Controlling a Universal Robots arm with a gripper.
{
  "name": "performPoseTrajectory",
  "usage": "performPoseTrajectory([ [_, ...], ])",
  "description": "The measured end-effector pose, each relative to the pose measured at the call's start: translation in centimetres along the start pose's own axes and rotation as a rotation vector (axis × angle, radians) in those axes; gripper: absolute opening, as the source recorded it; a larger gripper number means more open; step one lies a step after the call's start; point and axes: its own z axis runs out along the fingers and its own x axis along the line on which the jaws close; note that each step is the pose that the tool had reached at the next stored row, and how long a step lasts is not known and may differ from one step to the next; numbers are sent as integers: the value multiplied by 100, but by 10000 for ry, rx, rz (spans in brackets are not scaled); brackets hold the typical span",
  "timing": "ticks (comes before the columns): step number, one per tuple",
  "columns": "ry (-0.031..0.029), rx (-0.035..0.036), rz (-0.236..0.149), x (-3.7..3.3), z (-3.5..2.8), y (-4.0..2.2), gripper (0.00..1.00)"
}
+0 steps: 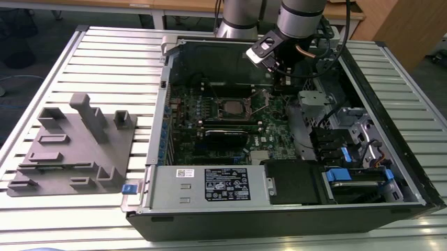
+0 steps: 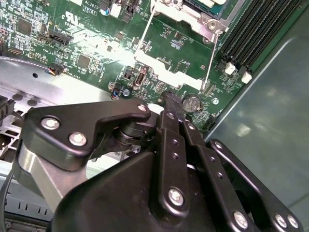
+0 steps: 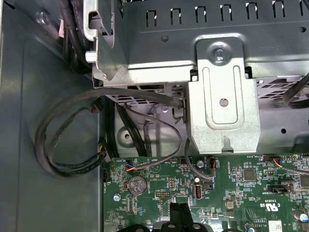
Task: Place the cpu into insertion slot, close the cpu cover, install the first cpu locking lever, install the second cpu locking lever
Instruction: 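Close the cpu cover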
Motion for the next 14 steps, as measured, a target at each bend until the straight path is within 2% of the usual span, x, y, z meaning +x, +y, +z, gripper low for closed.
performPoseTrajectory([
  [14,-2,34,0,0,1,0,11],
])
